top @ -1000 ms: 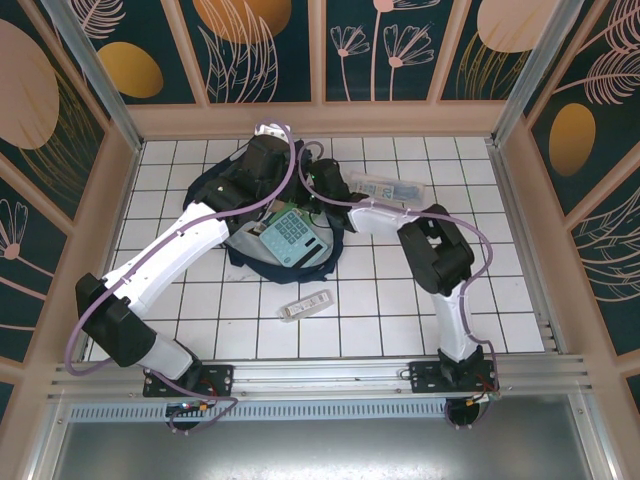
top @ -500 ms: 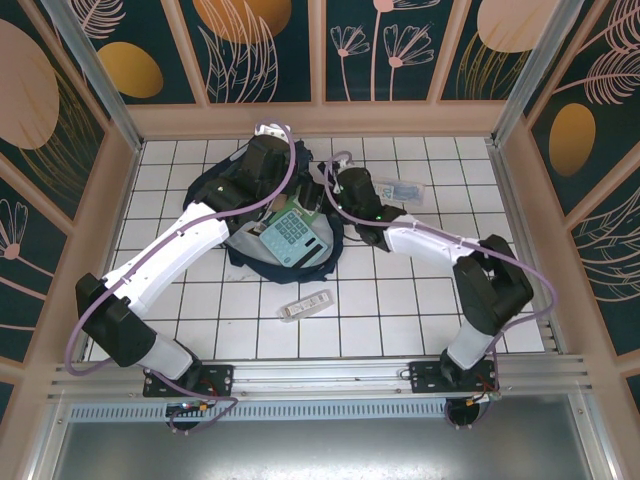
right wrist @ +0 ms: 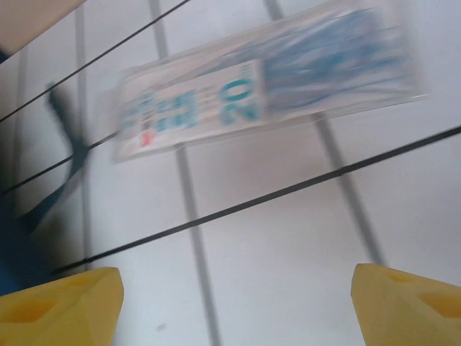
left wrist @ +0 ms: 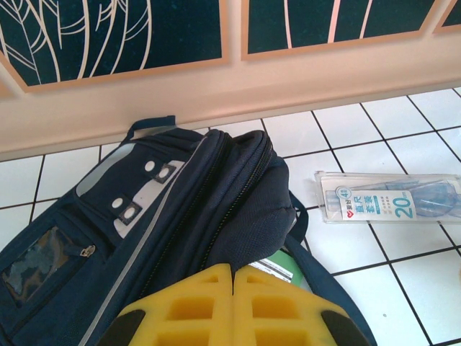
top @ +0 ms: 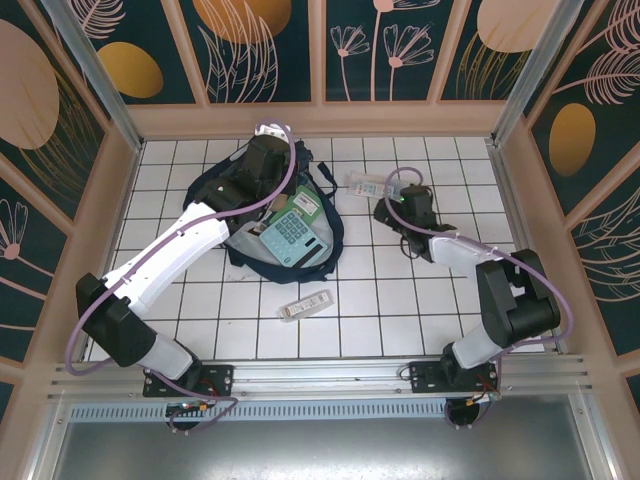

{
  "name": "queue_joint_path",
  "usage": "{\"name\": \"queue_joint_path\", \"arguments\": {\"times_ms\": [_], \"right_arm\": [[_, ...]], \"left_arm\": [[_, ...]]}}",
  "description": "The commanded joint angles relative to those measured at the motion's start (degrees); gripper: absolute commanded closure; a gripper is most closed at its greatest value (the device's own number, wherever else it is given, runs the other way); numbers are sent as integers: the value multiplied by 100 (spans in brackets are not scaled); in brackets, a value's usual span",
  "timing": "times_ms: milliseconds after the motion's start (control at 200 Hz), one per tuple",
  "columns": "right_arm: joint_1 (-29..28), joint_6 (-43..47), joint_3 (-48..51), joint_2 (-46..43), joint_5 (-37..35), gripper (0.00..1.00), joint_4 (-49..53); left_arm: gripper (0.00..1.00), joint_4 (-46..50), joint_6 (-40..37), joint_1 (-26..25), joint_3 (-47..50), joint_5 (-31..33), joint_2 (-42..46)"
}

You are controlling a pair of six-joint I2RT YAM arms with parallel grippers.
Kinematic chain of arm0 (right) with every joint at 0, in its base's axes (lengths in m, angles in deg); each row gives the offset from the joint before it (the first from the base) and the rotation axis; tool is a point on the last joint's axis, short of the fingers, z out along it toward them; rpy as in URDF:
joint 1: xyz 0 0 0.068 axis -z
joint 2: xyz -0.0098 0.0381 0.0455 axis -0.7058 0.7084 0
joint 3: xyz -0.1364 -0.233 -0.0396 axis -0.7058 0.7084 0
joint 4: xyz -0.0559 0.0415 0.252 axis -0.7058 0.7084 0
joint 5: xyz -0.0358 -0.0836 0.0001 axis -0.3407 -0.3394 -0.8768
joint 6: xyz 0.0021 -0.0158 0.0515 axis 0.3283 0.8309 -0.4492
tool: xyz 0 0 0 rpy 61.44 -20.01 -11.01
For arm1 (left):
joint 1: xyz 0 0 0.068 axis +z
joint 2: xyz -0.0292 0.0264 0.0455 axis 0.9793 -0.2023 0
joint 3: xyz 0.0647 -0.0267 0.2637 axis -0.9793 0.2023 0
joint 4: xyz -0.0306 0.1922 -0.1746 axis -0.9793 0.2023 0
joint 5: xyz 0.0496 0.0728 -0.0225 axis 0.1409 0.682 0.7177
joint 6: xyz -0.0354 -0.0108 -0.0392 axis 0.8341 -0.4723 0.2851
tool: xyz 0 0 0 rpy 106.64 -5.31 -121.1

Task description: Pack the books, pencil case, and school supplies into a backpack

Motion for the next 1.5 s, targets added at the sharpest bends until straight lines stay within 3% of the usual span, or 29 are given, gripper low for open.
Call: {"name": "queue_joint_path", "arguments": {"times_ms": [0, 160, 385, 846, 1046, 1326, 1496], "right_arm": [[532, -29, 92, 105, 61, 17, -475], [1248, -173, -161, 724, 712, 17, -867], [1608, -37, -1312, 1931, 1399, 18, -800], [1741, 539, -4370, 3937, 1590, 18, 1058], [1697, 493, -3953, 3817, 1916, 19, 1037], [1189, -90, -1983, 2486, 2140, 21, 179], [685, -104, -1348, 1799, 2094, 20, 22]], "left_arm": [[100, -700, 63, -24, -125, 65, 96], [100, -701, 64, -28, -119, 63, 99], [100, -700, 41, -24, -93, 50, 116], [100, -718, 66, -21, -56, 16, 185], [100, -722, 72, -20, -54, -15, 188], [100, -739, 92, -20, -22, -31, 212], [100, -743, 113, -21, -26, -70, 205]]}}
